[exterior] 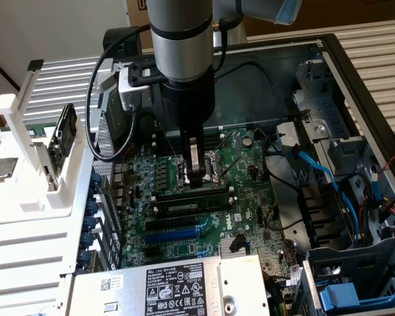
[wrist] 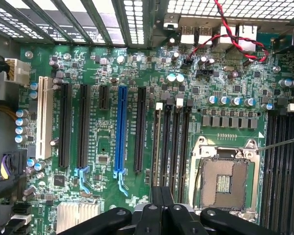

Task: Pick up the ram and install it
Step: 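Press down the ram until it locks into place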

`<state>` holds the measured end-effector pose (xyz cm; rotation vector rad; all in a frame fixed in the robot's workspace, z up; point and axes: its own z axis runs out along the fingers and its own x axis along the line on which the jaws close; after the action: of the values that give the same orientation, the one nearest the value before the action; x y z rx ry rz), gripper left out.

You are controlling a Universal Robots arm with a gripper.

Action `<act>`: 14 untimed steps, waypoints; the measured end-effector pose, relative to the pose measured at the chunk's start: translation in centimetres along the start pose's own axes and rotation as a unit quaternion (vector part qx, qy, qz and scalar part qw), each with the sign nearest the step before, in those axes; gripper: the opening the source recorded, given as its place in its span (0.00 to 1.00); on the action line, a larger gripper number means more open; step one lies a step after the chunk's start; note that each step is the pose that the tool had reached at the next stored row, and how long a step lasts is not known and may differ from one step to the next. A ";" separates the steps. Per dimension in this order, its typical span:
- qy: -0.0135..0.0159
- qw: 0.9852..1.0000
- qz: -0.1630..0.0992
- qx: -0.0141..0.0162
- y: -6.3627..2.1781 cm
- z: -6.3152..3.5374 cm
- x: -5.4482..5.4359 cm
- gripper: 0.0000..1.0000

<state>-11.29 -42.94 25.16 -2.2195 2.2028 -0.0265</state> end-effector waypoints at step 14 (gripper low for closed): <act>0.003 0.991 0.136 0.000 0.00 0.01 0.0 0.10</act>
<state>-11.29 -42.94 25.16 -1.9012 2.4856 -0.0293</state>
